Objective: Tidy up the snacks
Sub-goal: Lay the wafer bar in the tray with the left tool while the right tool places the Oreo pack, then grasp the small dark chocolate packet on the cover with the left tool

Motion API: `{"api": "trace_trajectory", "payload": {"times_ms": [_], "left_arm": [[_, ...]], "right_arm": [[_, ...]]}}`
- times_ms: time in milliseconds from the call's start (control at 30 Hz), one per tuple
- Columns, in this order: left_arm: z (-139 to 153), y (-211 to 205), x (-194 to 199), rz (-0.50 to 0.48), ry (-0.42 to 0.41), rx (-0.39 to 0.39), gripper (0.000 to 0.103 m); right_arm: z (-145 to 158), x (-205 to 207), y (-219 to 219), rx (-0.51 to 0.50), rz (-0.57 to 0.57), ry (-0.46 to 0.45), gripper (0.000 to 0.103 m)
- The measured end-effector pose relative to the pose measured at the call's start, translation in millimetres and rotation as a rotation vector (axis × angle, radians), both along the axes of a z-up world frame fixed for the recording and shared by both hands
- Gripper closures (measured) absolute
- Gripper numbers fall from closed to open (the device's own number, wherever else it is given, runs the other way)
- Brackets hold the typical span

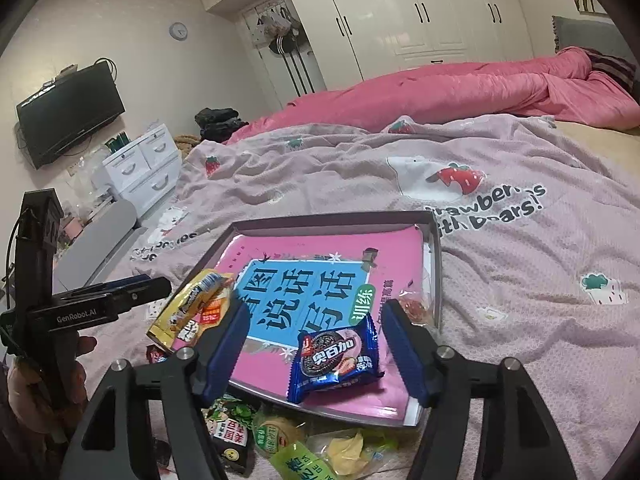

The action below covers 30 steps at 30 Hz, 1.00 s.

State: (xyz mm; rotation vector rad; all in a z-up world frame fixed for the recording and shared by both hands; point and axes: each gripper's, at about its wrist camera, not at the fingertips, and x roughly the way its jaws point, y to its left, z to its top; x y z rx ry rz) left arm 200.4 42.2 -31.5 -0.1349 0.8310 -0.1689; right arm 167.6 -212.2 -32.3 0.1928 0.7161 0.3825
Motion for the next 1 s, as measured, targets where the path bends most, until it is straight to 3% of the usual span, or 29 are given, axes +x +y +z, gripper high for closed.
{"api": "trace_trajectory", "payload": {"times_ms": [133, 567, 1000], "left_arm": [[8.6, 4.0, -6.4, 0.009, -0.013, -0.002, 0.031], [29.2, 14.9, -29.1, 0.006, -0.010, -0.012, 0.029], [30.2, 6.8, -62.9, -0.051, 0.030, 0.025, 0.029]], "right_arm": [[6.8, -4.1, -2.0, 0.007, 0.000, -0.018, 0.025], [23.1, -25.6, -17.6, -0.008, -0.049, -0.040, 0.022], [15.7, -51.1, -29.6, -0.008, -0.103, 0.065, 0.022]]}}
